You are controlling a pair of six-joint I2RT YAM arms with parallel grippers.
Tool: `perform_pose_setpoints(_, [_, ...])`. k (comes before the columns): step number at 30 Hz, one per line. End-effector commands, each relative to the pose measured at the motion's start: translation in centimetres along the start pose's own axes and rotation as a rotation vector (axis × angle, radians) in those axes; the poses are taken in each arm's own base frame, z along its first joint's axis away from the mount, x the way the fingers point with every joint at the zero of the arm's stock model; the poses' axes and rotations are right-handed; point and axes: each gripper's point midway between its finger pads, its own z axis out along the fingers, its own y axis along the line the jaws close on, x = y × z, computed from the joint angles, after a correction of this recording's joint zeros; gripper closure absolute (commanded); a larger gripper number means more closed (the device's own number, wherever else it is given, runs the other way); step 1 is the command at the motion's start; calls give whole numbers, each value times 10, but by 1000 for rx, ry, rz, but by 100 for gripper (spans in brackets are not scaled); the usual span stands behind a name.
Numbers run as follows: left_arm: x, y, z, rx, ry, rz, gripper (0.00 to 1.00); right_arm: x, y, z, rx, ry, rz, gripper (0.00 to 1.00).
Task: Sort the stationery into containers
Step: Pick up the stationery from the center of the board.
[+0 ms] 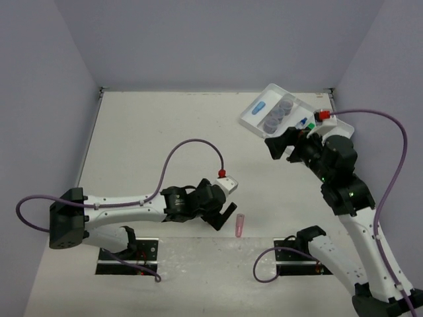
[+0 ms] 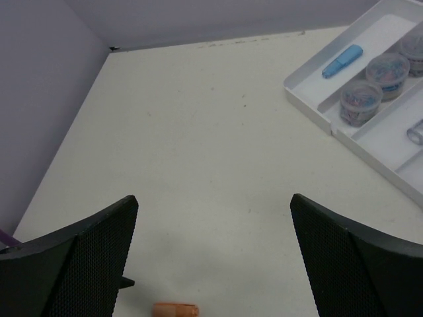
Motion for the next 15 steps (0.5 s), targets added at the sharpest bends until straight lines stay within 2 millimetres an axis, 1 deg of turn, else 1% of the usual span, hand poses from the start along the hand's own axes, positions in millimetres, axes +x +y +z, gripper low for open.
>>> perform_pose_setpoints(1, [-1, 3, -4, -67, 43, 94, 0, 26, -19, -5, 55, 20, -3, 1])
perform_pose_setpoints(4, [-2, 5, -5, -89, 63, 119, 0, 16, -19, -14, 61, -35, -3, 1])
perform_pose_setpoints(6, [-2, 3, -4, -76, 66, 130, 0, 15, -22, -14, 78, -44, -1, 1])
perform_pose_setpoints(10, [7, -2, 5, -27, 97, 213, 0, 21, -21, -11, 63, -40, 8, 1])
perform_pose_setpoints(11, [10, -1, 9, -32, 110, 229, 0, 20, -20, -10, 53, -46, 9, 1])
perform_pose_setpoints(13, [17, 2, 16, -52, 149, 257, 0, 25, -18, -8, 36, -35, 9, 1])
perform_pose_setpoints(15, [23, 0, 21, -39, 174, 272, 0, 27, -18, -7, 30, -29, 10, 1])
